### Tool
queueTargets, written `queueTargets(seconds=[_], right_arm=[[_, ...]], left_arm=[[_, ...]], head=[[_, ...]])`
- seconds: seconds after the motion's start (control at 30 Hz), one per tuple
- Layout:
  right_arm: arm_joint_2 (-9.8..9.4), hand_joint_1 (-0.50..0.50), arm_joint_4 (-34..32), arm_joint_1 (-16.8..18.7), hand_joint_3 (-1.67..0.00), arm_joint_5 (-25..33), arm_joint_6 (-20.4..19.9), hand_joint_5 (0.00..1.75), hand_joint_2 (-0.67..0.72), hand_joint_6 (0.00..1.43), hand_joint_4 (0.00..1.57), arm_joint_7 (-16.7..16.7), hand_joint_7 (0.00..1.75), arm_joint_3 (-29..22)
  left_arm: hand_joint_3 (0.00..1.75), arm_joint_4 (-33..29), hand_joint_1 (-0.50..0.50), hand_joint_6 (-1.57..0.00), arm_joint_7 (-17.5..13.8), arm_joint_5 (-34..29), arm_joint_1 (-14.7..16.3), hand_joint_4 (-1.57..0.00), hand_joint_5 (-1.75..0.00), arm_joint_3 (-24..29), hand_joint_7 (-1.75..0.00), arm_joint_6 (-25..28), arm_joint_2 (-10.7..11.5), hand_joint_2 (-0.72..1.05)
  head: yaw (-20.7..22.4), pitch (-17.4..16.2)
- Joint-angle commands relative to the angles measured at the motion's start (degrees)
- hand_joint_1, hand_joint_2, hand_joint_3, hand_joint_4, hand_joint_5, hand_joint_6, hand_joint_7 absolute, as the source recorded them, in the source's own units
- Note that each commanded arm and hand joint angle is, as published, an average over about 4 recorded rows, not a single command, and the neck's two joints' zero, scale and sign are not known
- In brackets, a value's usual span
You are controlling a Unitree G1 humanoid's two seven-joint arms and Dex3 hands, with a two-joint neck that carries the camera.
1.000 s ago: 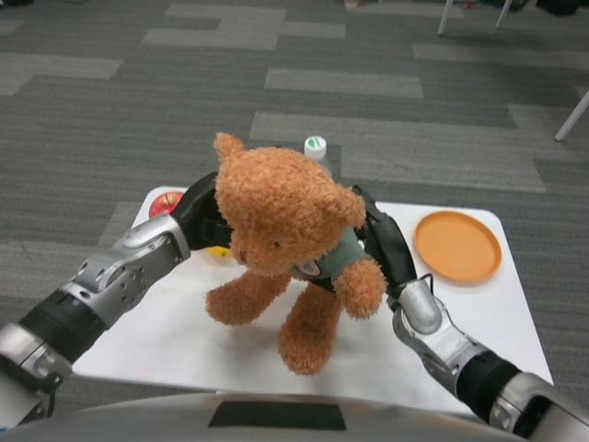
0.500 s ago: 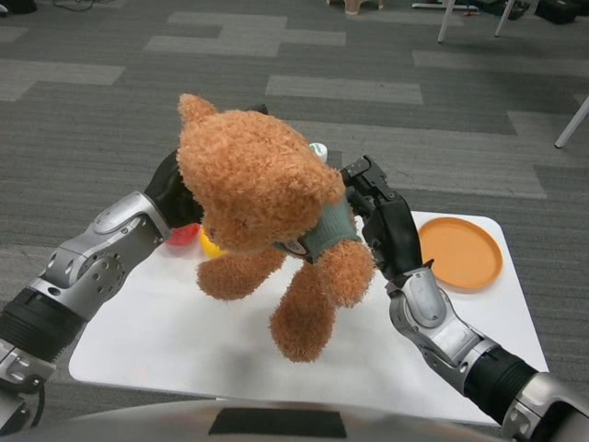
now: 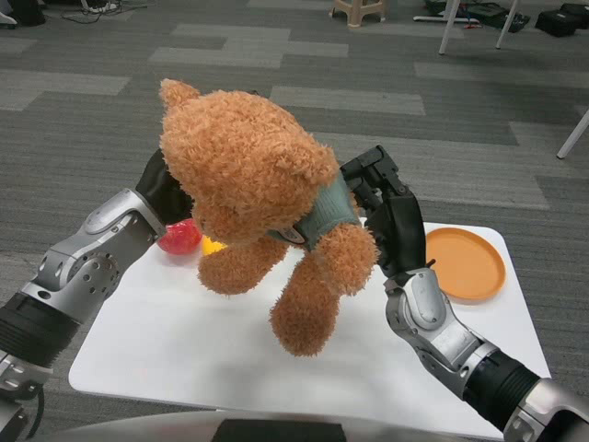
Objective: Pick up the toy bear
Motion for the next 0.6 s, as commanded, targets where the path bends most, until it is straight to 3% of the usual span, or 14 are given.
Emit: queueTargets(seconds=[0.03, 0.6], right_arm=[[1.51, 0.21, -1.3, -2.7, -1.03, 0.2, -2.2, 1.65, -0.48, 0.54, 0.69, 0.0, 1.68, -1.1], [2.39, 0.21, -1.3, -4.3, -1.03, 0.0, -2.6, 1.65, -0.48, 0.55, 0.71, 0.1, 1.68, -2.3]], left_arm=[[0.09, -0.1, 0.41, -0.10, 0.5, 0.1, -1.1, -0.56, -1.75, 0.6, -0.14, -0.6, -0.2, 0.87], [0.09, -1.2, 0.41, -0.10, 0.6, 0.1, -1.7, -0.57, -1.75, 0.8, -0.14, -1.3, -0.7, 0.87]], head=[[0.0, 0.4], [0.7, 3.0]])
